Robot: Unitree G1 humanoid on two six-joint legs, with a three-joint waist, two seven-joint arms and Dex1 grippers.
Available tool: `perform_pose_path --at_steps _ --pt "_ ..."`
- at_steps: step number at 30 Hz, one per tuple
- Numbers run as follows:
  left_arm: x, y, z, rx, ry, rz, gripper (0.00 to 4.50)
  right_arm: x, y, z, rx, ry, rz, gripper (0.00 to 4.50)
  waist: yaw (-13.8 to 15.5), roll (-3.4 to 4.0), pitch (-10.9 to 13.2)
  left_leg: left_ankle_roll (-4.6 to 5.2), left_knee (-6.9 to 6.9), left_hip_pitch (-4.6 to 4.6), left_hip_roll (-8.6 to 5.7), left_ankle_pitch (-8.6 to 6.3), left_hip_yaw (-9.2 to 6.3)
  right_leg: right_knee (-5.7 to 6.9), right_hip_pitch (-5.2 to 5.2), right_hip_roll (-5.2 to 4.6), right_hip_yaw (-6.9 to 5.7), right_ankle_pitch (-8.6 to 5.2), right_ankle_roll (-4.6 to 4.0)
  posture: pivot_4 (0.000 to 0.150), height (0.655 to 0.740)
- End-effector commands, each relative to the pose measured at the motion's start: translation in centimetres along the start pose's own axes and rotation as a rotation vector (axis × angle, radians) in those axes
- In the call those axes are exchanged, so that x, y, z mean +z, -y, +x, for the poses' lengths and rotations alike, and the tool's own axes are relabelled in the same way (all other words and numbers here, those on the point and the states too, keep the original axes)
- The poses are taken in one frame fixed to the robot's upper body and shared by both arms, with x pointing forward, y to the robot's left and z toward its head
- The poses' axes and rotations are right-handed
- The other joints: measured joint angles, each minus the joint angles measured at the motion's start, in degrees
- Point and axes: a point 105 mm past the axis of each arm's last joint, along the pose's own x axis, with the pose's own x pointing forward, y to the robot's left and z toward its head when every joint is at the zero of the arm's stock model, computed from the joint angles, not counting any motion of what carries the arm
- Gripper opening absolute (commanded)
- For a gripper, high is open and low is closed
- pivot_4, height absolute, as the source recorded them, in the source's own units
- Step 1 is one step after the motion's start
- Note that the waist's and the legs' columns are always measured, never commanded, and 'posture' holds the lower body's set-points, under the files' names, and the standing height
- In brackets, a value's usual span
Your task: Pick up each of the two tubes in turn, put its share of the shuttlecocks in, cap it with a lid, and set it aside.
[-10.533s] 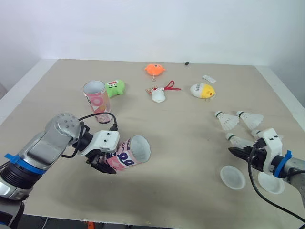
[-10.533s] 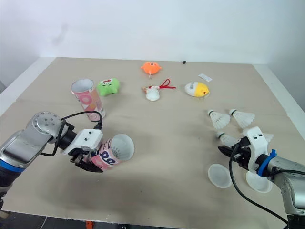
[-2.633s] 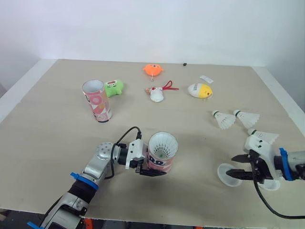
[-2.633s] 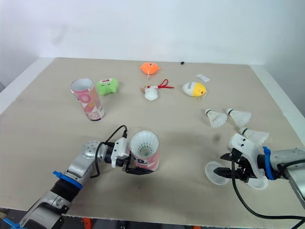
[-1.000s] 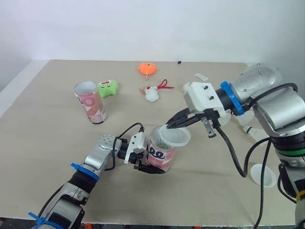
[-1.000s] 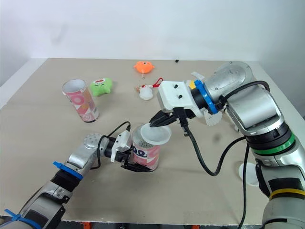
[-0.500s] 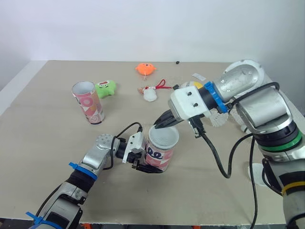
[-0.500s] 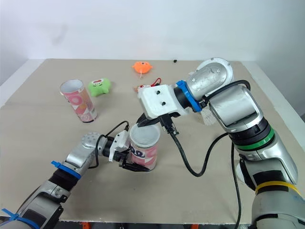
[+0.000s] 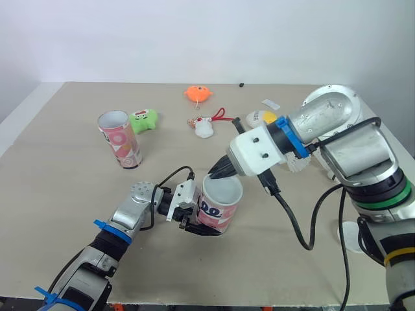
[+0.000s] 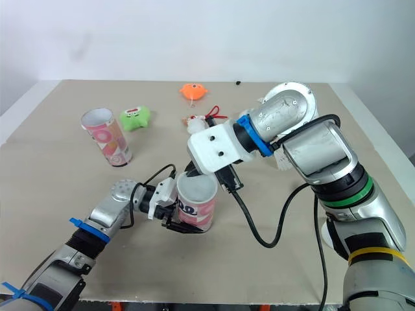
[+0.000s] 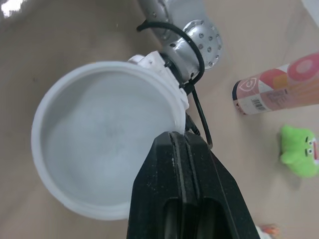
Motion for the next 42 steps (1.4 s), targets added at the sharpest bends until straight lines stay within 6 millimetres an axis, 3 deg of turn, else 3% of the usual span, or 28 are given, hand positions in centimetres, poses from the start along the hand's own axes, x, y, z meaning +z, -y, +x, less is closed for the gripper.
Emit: perform_pose_path --at_steps 1,7,13,15,17,19,22,25,28,30,32,35,42 --pt "-3.2 1.0 -0.7 -0.002 -0.114 -0.109 3.07 -1.0 -1.1 0.1 0.062 -0.071 -0.023 0.02 0.0 -0.01 0.0 0.00 0.00 0.02 0.04 0.00 0.01 0.00 0.01 0.03 0.00 -0.01 -0.02 0.150 0.7323" --pt "-3.1 0.9 -0.8 0.002 -0.115 -0.109 3.07 -2.2 -2.1 0.9 0.131 -0.124 -0.063 0.02 0.0 -0.05 -0.1 0.00 -0.04 0.38 0.12 0.00 0.04 0.00 0.28 0.09 0.00 -0.08 -0.14 0.150 0.7323" --pt "-3.1 1.0 -0.7 0.007 -0.110 -0.113 3.07 -2.6 -1.9 2.8 0.137 -0.065 -0.046 1.96 0.0 -0.16 -0.5 -0.01 -0.36 1.00 0.20 0.00 0.15 -0.03 0.63 0.09 0.01 -0.15 -0.33 0.150 0.7323" --pt "-3.1 1.0 -0.7 0.007 -0.109 -0.114 3.07 -2.6 -1.7 3.0 0.127 -0.051 -0.032 2.92 0.0 -0.22 -0.8 -0.01 -0.44 1.05 0.29 0.00 0.15 -0.03 0.64 0.16 -0.01 -0.18 -0.43 0.150 0.7323" --pt "-3.1 1.0 -0.7 0.009 -0.106 -0.115 3.07 -1.8 -0.6 2.5 0.082 0.050 0.074 3.66 0.0 -0.29 -1.0 -0.01 -0.50 1.07 0.33 0.00 0.13 -0.03 0.64 0.22 -0.02 -0.23 -0.51 0.150 0.7323" --pt "-3.1 1.0 -0.6 0.012 -0.104 -0.115 3.07 -0.5 1.4 1.0 0.009 0.173 0.174 3.99 0.0 -0.32 -1.2 -0.01 -0.55 1.09 0.33 0.00 0.12 -0.03 0.64 0.23 -0.02 -0.25 -0.53 0.150 0.7323" --pt "-3.1 1.0 -0.6 0.015 -0.102 -0.114 3.07 1.0 3.0 -1.7 -0.043 0.320 0.264 3.99 0.0 -0.22 -1.1 -0.01 -0.60 1.01 0.50 0.00 0.15 -0.02 0.51 0.35 -0.01 0.03 -1.10 0.150 0.7323" --pt "-3.1 0.9 -0.5 0.019 -0.100 -0.110 3.07 1.9 2.2 -3.2 -0.009 0.428 0.342 3.99 0.0 -0.16 -1.0 -0.01 -0.62 0.86 0.50 0.00 0.13 -0.01 0.40 0.37 -0.03 -0.01 -1.10 0.150 0.7323" --pt "-3.1 0.9 -0.6 0.021 -0.100 -0.109 3.07 1.8 0.3 -2.4 0.062 0.422 0.367 2.80 0.0 -0.17 -1.0 -0.03 -0.68 0.82 0.45 -0.06 0.06 -0.04 0.42 0.37 -0.04 -0.20 -1.04 0.150 0.7323" --pt "-3.1 0.9 -0.6 0.019 -0.101 -0.109 3.07 1.7 -0.3 -1.8 0.079 0.415 0.374 1.68 0.0 -0.09 -1.0 -0.01 -0.69 0.82 0.43 -0.10 0.06 -0.03 0.43 0.38 -0.03 -0.28 -1.01 0.150 0.7323" --pt "-3.1 0.9 -0.5 0.018 -0.102 -0.108 3.07 1.0 -0.6 -1.2 0.085 0.381 0.372 1.23 0.0 0.00 -0.9 -0.01 -0.69 0.82 0.40 -0.10 0.06 -0.02 0.41 0.38 0.01 -0.43 -0.69 0.150 0.7323" --pt "-3.1 0.9 -0.5 0.018 -0.103 -0.106 3.07 0.2 -1.3 -0.4 0.114 0.314 0.339 0.04 0.0 0.00 -0.9 -0.01 -0.66 0.82 0.40 -0.10 0.04 -0.02 0.43 0.42 0.00 -0.43 -0.63 0.150 0.7323" --pt "-3.2 1.0 -0.6 0.021 -0.105 -0.108 3.07 -1.6 -2.7 1.1 0.195 0.138 0.248 0.04 0.0 0.01 -0.9 -0.01 -0.67 0.81 0.40 -0.10 0.04 -0.03 0.41 0.42 0.01 -0.46 -0.63 0.150 0.7323"
